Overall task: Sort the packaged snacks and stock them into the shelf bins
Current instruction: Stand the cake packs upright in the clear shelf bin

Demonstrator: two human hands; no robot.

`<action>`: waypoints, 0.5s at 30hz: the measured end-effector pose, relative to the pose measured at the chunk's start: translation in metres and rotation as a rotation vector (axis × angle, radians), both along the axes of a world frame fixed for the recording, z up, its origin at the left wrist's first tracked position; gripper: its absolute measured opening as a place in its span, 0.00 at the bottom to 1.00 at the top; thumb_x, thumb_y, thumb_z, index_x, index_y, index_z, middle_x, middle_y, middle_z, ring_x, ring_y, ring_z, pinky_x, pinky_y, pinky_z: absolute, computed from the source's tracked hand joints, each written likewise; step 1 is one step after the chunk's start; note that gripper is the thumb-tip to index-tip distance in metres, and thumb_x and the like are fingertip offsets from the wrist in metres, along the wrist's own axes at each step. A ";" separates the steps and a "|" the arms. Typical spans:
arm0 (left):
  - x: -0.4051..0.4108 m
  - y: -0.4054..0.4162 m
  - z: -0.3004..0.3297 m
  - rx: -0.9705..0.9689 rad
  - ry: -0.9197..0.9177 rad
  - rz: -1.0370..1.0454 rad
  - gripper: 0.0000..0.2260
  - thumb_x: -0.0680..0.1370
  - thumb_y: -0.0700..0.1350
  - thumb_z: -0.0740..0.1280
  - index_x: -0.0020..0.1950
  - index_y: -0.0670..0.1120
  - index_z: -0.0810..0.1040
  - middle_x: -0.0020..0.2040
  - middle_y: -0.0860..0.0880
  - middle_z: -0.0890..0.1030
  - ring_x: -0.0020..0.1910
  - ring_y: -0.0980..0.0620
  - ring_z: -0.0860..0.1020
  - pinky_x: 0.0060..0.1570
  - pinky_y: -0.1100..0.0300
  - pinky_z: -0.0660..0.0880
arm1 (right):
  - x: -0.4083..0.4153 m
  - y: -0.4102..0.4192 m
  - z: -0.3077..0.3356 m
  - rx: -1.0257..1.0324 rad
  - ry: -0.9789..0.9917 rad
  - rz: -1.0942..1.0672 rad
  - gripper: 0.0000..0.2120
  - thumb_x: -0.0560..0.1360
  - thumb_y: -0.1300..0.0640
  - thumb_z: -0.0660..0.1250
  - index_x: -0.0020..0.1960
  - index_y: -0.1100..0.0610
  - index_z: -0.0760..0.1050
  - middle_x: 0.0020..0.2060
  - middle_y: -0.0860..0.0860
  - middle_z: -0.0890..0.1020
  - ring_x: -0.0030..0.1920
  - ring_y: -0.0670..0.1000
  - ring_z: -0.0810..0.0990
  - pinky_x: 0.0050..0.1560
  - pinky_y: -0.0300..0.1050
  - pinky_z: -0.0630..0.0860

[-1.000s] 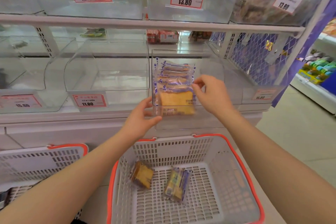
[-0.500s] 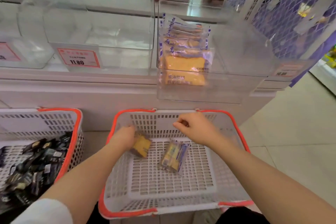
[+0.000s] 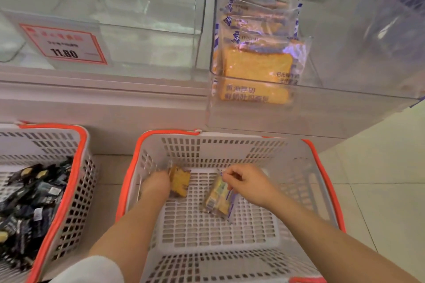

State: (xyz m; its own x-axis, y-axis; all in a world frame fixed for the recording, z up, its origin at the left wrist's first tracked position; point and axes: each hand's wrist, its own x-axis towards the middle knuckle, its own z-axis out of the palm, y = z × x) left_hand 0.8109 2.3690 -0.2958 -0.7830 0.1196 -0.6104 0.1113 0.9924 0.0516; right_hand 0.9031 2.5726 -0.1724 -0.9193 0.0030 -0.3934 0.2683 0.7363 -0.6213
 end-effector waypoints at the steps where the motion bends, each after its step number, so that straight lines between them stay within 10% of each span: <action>1: 0.001 0.000 0.000 -0.023 -0.005 -0.024 0.15 0.80 0.37 0.55 0.66 0.40 0.71 0.63 0.41 0.76 0.61 0.43 0.75 0.58 0.52 0.71 | 0.002 -0.001 -0.003 0.001 -0.004 0.000 0.10 0.78 0.55 0.60 0.40 0.55 0.75 0.37 0.55 0.81 0.39 0.55 0.80 0.42 0.47 0.75; 6: -0.004 0.004 0.019 0.206 -0.048 -0.172 0.17 0.80 0.46 0.61 0.68 0.45 0.69 0.64 0.43 0.73 0.61 0.45 0.73 0.58 0.56 0.69 | 0.008 -0.003 -0.005 0.032 -0.024 -0.010 0.10 0.78 0.56 0.60 0.39 0.52 0.73 0.36 0.52 0.80 0.38 0.52 0.78 0.40 0.44 0.72; 11: -0.010 0.008 0.100 0.482 -0.251 -0.342 0.03 0.77 0.42 0.62 0.45 0.44 0.73 0.45 0.46 0.79 0.46 0.48 0.76 0.49 0.56 0.71 | 0.026 -0.005 -0.008 -0.058 -0.118 -0.289 0.04 0.78 0.51 0.62 0.47 0.51 0.72 0.44 0.50 0.79 0.46 0.51 0.78 0.49 0.47 0.74; 15: 0.010 -0.004 0.159 0.770 -0.269 -0.284 0.05 0.77 0.40 0.65 0.40 0.43 0.72 0.33 0.54 0.75 0.32 0.61 0.74 0.37 0.66 0.70 | 0.042 -0.021 -0.003 -0.164 -0.266 -0.528 0.31 0.73 0.39 0.65 0.66 0.58 0.64 0.60 0.55 0.74 0.57 0.55 0.75 0.54 0.50 0.73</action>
State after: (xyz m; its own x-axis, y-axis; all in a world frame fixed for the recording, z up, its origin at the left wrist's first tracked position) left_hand 0.8208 2.3654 -0.1366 -0.5012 0.7456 -0.4391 0.2377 0.6066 0.7587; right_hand 0.9452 2.5518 -0.1750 -0.6805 0.3511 -0.6432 0.7322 0.3622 -0.5769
